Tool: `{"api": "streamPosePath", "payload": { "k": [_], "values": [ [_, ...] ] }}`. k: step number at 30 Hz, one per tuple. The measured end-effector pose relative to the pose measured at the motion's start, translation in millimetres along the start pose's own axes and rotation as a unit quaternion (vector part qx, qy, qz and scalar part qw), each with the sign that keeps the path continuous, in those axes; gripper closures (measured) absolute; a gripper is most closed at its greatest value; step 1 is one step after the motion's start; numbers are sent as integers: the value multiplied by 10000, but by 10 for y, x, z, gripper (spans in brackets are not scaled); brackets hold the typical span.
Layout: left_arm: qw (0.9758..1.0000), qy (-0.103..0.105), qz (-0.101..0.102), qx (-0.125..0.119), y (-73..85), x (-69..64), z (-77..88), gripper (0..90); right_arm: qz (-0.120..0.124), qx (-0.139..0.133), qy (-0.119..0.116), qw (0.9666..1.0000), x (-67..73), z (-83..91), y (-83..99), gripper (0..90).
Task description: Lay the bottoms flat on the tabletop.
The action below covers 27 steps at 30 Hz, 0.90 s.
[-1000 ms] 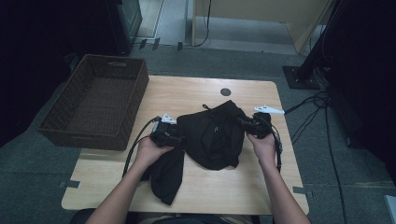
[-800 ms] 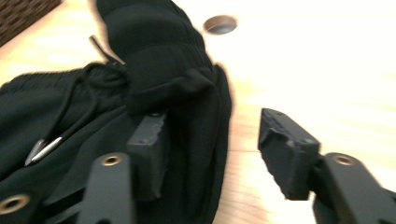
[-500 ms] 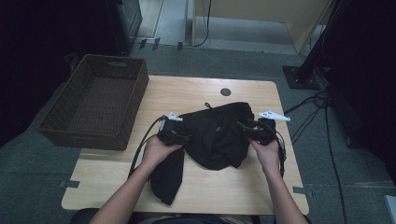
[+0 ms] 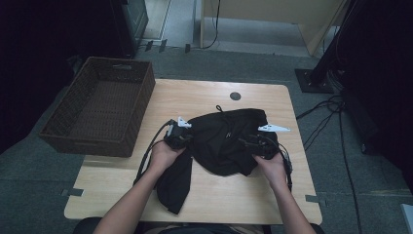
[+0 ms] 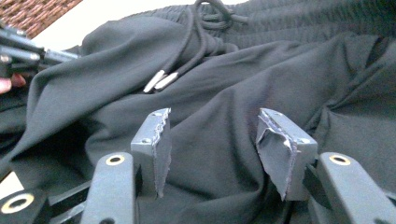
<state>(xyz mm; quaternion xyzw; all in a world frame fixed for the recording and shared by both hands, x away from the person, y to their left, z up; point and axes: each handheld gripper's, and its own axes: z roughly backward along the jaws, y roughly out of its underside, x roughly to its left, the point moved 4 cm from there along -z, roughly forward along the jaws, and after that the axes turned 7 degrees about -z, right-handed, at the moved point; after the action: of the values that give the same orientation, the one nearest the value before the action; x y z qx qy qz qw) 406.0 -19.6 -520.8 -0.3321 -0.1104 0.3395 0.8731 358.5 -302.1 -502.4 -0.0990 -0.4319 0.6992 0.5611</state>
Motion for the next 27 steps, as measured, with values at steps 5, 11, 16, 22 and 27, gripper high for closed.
{"api": "streamPosePath", "payload": {
  "k": [5,11,16,22,27],
  "values": [
    [9969,425,490,-449,-149,108,234,893,62,-36,-70,9999,51,39,-1,462],
    [9945,342,638,-762,-464,342,448,896,64,157,-59,9998,40,-50,42,464],
    [9952,41,786,-576,-495,583,341,895,40,322,-34,9995,3,-124,84,462],
    [9937,46,1100,-225,-405,770,138,867,65,444,-67,9990,11,-186,118,462],
    [9939,211,1012,-395,-376,649,257,604,152,321,-198,9992,138,-117,97,462]
  ]
}}
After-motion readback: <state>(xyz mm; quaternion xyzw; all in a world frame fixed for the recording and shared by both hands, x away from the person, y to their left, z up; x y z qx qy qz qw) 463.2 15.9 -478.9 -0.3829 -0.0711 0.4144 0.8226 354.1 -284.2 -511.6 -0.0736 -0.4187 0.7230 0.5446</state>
